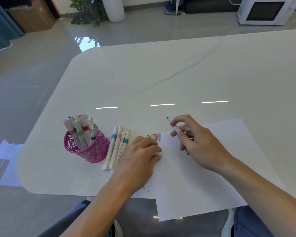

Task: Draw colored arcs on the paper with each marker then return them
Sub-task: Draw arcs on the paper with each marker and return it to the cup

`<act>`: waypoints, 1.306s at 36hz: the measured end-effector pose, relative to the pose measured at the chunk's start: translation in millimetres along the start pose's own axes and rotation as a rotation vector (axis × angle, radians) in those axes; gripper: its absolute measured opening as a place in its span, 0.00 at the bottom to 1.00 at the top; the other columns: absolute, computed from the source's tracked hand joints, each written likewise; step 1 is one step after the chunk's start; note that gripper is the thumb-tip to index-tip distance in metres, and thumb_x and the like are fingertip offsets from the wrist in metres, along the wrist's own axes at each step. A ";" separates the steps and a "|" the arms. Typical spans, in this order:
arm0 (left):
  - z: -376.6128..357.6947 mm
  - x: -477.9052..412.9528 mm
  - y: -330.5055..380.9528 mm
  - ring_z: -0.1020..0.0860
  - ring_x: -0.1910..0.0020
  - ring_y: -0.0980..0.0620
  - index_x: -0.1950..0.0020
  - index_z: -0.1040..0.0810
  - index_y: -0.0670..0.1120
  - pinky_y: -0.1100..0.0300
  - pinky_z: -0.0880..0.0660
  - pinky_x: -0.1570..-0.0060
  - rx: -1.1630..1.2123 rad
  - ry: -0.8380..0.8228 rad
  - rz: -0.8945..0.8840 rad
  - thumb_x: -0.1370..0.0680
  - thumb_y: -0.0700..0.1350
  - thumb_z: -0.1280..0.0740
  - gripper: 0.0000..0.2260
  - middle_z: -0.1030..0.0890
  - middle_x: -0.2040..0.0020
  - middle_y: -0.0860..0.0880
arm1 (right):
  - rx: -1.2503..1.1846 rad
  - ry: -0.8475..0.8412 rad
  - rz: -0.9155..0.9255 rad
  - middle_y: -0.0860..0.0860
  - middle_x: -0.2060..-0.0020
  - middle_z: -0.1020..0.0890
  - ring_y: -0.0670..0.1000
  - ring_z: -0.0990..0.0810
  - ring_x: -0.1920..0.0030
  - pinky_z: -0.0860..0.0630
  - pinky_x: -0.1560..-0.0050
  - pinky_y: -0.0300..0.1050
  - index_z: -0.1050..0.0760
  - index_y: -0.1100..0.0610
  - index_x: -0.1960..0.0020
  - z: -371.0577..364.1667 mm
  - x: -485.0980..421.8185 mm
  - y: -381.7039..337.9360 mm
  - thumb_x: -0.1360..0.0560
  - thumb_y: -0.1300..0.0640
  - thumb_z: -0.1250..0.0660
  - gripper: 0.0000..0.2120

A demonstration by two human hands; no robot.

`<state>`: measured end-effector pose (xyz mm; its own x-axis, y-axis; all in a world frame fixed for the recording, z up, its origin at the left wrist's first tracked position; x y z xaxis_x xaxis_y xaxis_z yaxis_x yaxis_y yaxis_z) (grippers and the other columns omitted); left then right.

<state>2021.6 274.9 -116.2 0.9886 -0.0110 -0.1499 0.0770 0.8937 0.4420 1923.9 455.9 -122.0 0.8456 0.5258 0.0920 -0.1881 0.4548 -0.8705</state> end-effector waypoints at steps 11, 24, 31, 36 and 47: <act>-4.3 4.2 -2.6 0.24 0.44 0.54 0.46 0.15 0.49 0.61 0.25 0.45 -0.004 -0.063 -0.033 0.22 0.45 0.29 0.07 0.18 0.45 0.55 | -0.496 -0.034 -0.090 0.58 0.54 0.13 0.53 0.12 0.57 0.15 0.51 0.45 0.14 0.58 0.44 -5.8 -10.8 -1.1 0.18 0.73 0.42 0.20; -6.3 -0.9 -1.7 0.23 0.43 0.51 0.46 0.14 0.47 0.61 0.26 0.42 0.005 -0.087 -0.053 0.23 0.43 0.28 0.07 0.17 0.42 0.54 | -0.387 0.098 -0.039 0.55 0.67 0.15 0.56 0.15 0.69 0.20 0.65 0.45 0.21 0.52 0.56 -18.8 -16.5 10.1 0.21 0.56 0.31 0.05; -6.1 -1.3 -2.8 0.23 0.41 0.52 0.45 0.15 0.48 0.61 0.27 0.41 -0.008 -0.106 -0.055 0.22 0.45 0.28 0.07 0.18 0.39 0.54 | -0.404 0.129 -0.052 0.57 0.68 0.15 0.58 0.16 0.70 0.20 0.69 0.46 0.27 0.56 0.52 -21.4 -15.8 14.4 0.20 0.64 0.33 0.06; -5.7 -1.5 -3.1 0.24 0.41 0.52 0.45 0.15 0.49 0.61 0.27 0.41 -0.020 -0.113 -0.054 0.23 0.45 0.28 0.07 0.18 0.39 0.54 | -0.354 0.155 -0.061 0.56 0.67 0.14 0.57 0.14 0.69 0.17 0.67 0.48 0.29 0.61 0.55 -22.6 -14.3 13.9 0.21 0.64 0.30 0.08; -6.9 -1.9 -3.9 0.23 0.42 0.51 0.45 0.15 0.49 0.62 0.28 0.41 -0.049 -0.128 -0.047 0.23 0.45 0.28 0.07 0.18 0.39 0.54 | -0.285 0.134 -0.098 0.53 0.67 0.13 0.54 0.13 0.68 0.18 0.66 0.44 0.29 0.58 0.57 -25.2 -17.0 15.1 0.23 0.61 0.28 0.09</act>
<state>2018.5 274.6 -123.7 0.9927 -0.1076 -0.0544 0.1204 0.9118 0.3926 1919.3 435.7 -148.9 0.9143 0.3821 0.1341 0.0286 0.2693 -0.9626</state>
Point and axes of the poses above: each hand's wrist, its own x-axis away from the middle knuckle, its own z-axis out of the back of the hand, y = z × x, the point moved 1 cm from there along -x, towards the middle knuckle
